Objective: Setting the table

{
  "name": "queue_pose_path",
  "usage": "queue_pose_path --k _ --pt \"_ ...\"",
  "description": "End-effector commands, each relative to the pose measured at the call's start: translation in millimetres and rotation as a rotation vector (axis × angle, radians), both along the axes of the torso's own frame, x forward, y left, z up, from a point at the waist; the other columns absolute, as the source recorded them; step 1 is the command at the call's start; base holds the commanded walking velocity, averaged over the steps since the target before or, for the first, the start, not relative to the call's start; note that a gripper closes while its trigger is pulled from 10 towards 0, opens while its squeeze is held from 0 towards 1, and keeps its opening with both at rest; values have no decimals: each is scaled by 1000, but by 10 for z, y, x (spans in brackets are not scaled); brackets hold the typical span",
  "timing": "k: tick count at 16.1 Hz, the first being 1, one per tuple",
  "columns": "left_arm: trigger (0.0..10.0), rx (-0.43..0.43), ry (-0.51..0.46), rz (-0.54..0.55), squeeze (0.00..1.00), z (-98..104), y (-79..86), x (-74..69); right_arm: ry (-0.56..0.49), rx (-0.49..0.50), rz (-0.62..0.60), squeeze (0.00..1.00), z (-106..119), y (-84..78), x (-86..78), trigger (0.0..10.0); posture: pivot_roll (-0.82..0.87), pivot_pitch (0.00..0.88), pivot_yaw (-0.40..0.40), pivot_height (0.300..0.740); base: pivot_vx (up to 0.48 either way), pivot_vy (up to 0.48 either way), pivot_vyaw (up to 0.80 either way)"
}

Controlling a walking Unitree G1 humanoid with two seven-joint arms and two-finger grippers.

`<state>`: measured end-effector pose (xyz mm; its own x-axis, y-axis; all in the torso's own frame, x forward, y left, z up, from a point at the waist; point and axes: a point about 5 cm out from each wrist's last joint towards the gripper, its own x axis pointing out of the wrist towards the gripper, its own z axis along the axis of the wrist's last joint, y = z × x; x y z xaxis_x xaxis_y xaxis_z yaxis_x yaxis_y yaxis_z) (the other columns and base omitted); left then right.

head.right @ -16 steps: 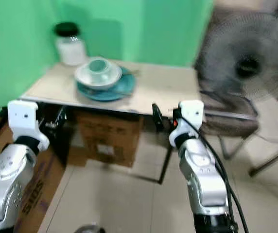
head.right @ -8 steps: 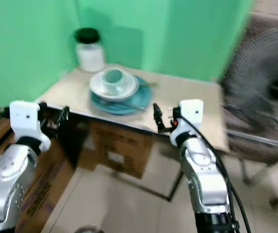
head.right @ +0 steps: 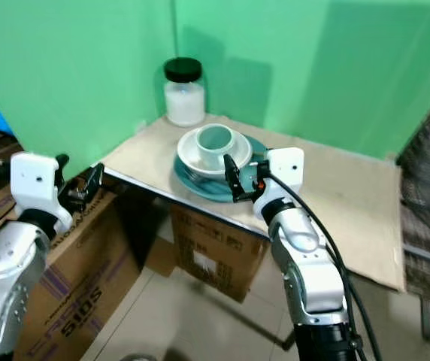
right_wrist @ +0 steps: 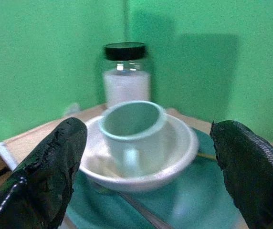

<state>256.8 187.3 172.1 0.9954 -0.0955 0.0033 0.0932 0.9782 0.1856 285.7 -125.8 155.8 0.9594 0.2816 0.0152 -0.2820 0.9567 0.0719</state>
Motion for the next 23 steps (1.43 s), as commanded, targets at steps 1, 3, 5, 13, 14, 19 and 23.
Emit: queue_pose_path --k 1,3,5,13,14,19,23 --pt "10000 27 6 8 0 23 35 -3 -15 20 49 0 53 87 11 10000 220 0 -2 740 319 0 0" --pt "10000 43 13 -20 0 29 11 -24 -23 -1 75 0 51 100 12 10000 226 0 0 740 322 0 0" --pt "10000 56 35 -90 0 20 -36 -15 -31 -15 72 0 65 105 37 10000 212 0 18 740 321 0 0" --pt "10000 108 112 -334 0 -64 -245 61 -47 -166 146 0 253 47 208 10000 183 0 29 740 312 0 0" --pt "10000 119 116 -347 0 -68 -255 64 -45 -213 192 0 275 58 226 10000 183 0 26 740 0 0 0" --pt "10000 181 204 -517 0 -116 -273 20 15 -554 514 0 396 172 356 10000 176 0 27 740 0 0 0" --pt "10000 203 265 -619 0 -144 -289 -39 133 -672 580 0 441 177 423 10000 180 0 10 740 0 0 0"
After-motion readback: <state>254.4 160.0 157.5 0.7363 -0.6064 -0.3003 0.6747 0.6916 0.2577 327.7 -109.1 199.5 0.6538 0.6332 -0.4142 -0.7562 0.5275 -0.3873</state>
